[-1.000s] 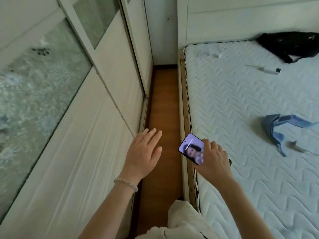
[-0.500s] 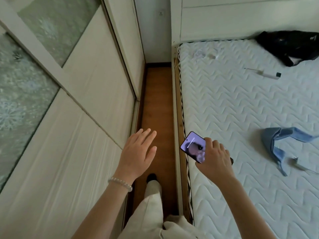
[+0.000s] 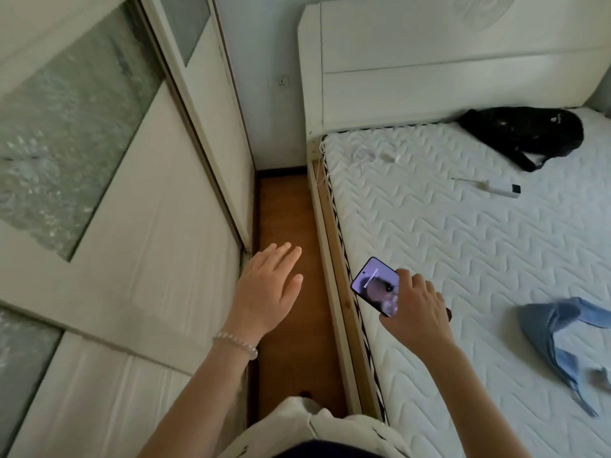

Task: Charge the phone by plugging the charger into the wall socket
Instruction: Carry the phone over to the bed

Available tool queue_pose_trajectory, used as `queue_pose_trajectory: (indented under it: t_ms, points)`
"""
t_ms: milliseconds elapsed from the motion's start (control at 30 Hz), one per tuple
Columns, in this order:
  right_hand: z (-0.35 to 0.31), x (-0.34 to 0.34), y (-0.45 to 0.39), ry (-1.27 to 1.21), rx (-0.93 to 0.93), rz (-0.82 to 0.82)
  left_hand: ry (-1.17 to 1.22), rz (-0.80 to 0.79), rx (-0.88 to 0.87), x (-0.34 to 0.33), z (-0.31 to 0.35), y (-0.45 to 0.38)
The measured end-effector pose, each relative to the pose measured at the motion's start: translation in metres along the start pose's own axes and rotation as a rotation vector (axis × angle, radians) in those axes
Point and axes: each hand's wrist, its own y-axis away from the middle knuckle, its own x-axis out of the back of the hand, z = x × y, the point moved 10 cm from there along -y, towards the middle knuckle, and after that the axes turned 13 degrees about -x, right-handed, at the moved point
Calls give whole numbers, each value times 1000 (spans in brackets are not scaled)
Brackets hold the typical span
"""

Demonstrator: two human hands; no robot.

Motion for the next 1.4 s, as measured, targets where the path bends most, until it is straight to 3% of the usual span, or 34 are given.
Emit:
queue_pose_trajectory:
  t_ms: [433,967,1400]
  points:
    - [-91,-12,-147,-4,-32,-38,21,-37,9,-12,-129,-121]
    - [-166,0,-414,6,-41,-51,21,-55,1,-22,-252,-374]
    - [-235,-18,-553,-3,-123,-63,45,-134,-96,-43,-352,-514]
